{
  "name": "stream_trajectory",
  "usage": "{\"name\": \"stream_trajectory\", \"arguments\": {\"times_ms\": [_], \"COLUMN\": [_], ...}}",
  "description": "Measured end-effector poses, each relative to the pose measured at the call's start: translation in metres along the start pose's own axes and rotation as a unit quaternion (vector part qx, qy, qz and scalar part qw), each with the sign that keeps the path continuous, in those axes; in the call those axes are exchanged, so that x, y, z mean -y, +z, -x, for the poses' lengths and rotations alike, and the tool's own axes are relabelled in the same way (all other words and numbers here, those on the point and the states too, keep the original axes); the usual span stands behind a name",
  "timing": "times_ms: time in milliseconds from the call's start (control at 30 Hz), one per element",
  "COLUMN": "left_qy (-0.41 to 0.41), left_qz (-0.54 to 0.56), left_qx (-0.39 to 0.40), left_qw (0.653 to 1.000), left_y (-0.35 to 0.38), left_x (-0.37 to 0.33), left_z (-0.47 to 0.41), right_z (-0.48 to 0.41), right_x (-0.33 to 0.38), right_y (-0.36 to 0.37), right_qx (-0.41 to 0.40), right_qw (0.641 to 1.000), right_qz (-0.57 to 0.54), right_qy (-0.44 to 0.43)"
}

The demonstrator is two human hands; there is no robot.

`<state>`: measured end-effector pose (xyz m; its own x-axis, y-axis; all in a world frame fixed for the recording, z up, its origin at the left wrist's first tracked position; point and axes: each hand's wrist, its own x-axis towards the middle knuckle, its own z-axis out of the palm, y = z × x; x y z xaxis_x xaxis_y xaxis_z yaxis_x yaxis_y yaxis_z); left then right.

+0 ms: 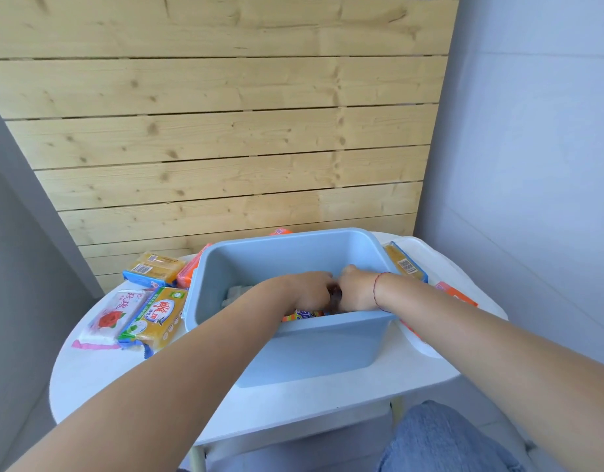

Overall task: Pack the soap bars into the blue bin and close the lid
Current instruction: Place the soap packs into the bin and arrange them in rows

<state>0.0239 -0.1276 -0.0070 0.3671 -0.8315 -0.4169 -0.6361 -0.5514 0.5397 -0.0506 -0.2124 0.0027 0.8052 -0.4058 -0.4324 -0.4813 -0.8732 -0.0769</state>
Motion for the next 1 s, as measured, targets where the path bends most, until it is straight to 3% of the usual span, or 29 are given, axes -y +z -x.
{"name": "stream_trajectory", "arguments": {"times_ms": [133, 367, 467, 567, 633, 700, 767, 833, 933, 1000], "left_qy": [0.002, -0.003, -0.017, -0.025, -0.017, 0.003, 0.008, -0.004, -0.011, -0.004], "left_qz": [-0.094, -0.139, -0.074, -0.012, 0.036, 0.062, 0.047, 0.020, -0.015, -0.041], "left_qx": [0.050, 0.076, 0.058, -0.011, -0.071, -0.150, -0.227, -0.282, -0.329, -0.347], "left_qw": [0.994, 0.987, 0.995, 1.000, 0.997, 0.987, 0.973, 0.959, 0.944, 0.937], "left_y": [-0.002, -0.003, -0.012, -0.032, -0.042, -0.048, -0.047, -0.039, -0.024, -0.019], "left_x": [0.001, 0.001, 0.008, 0.020, 0.030, 0.044, 0.058, 0.066, 0.069, 0.068], "left_z": [0.003, 0.003, 0.012, 0.029, 0.043, 0.055, 0.065, 0.072, 0.073, 0.071], "right_z": [-0.005, -0.003, 0.002, 0.016, 0.032, 0.048, 0.058, 0.057, 0.039, 0.024], "right_x": [-0.006, 0.000, -0.002, -0.013, -0.035, -0.072, -0.114, -0.149, -0.175, -0.182], "right_y": [0.002, -0.002, -0.007, -0.021, -0.033, -0.041, -0.036, -0.012, 0.038, 0.060], "right_qx": [0.047, 0.110, 0.102, 0.046, -0.047, -0.121, -0.177, -0.201, -0.097, -0.049], "right_qw": [0.998, 0.991, 0.994, 0.985, 0.953, 0.885, 0.846, 0.885, 0.976, 0.996], "right_qz": [-0.013, 0.054, -0.029, -0.162, -0.275, -0.418, -0.475, -0.407, -0.186, -0.049], "right_qy": [-0.039, -0.047, -0.037, -0.047, -0.115, -0.164, -0.166, -0.100, -0.051, -0.056]}}
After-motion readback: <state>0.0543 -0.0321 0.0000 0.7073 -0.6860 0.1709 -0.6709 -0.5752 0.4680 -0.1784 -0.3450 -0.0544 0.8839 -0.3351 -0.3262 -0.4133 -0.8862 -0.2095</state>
